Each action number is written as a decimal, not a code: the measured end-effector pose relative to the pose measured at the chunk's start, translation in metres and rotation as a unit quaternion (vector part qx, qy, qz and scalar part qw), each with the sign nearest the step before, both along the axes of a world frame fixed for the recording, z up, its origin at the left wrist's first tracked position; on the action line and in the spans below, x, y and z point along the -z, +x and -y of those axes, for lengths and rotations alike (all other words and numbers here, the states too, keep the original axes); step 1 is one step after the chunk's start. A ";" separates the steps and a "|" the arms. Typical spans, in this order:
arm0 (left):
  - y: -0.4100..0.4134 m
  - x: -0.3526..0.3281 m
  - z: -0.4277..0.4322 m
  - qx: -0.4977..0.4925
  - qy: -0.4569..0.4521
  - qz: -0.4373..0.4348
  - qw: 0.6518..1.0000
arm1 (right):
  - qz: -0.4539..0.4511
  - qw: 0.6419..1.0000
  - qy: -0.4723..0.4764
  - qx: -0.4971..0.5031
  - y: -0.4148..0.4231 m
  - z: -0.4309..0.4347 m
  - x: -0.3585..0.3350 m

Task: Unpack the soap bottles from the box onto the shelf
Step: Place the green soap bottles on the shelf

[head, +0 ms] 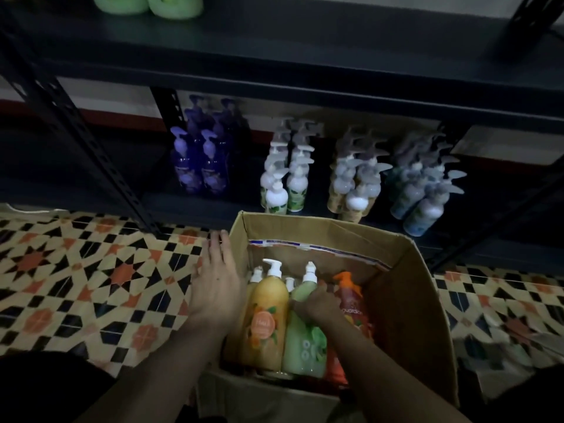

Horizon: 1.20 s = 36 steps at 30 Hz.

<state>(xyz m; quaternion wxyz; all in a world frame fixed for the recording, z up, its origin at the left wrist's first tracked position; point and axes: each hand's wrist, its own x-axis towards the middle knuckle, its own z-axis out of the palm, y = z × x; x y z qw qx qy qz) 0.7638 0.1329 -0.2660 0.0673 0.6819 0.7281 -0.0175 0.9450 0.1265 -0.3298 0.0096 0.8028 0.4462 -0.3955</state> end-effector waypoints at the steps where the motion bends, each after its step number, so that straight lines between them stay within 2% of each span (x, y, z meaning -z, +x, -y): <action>1: 0.002 -0.002 0.000 0.028 0.009 -0.077 0.997 | 0.016 1.000 -0.011 -0.012 0.001 -0.002 0.003; 3: 0.006 0.000 -0.001 0.110 0.029 -0.194 0.974 | 0.044 0.998 -0.031 -0.036 0.002 -0.004 0.006; 4: 0.011 0.005 -0.002 0.144 0.028 -0.201 0.969 | 0.055 0.997 -0.034 -0.049 0.003 -0.004 0.009; 6: 0.026 0.015 -0.002 0.164 -0.030 -0.141 0.976 | 0.079 0.993 -0.031 -0.077 0.005 -0.002 0.017; 8: 0.038 0.026 0.000 0.082 -0.138 -0.022 0.987 | 0.093 0.992 -0.026 -0.076 0.006 -0.001 0.024; 9: 0.041 0.034 0.003 0.038 -0.184 0.031 0.982 | 0.092 0.993 -0.023 -0.067 0.006 -0.002 0.027; 12: 0.037 0.056 0.008 -0.022 -0.322 0.144 0.935 | 0.081 0.996 -0.005 -0.047 0.007 -0.008 0.031; 15: 0.031 0.057 0.005 -0.024 -0.393 0.171 0.903 | 0.080 0.996 0.009 -0.023 0.006 -0.005 0.031; 21: 0.031 0.051 -0.001 -0.054 -0.414 0.178 0.891 | 0.026 0.998 0.048 -0.025 0.007 0.003 0.020; 25: 0.030 0.048 0.005 -0.062 -0.401 0.225 0.886 | -0.017 0.996 0.092 -0.001 0.011 0.011 0.012; 30: 0.035 0.041 0.003 0.017 -0.368 0.286 0.885 | -0.019 0.992 0.126 -0.001 0.017 0.015 -0.010; 33: 0.044 0.039 0.004 0.013 -0.356 0.355 0.864 | -0.023 0.987 0.159 -0.005 0.017 0.007 -0.034; 36: 0.052 0.035 0.006 -0.050 -0.284 0.492 0.822 | -0.056 0.979 0.197 -0.015 0.008 -0.004 -0.062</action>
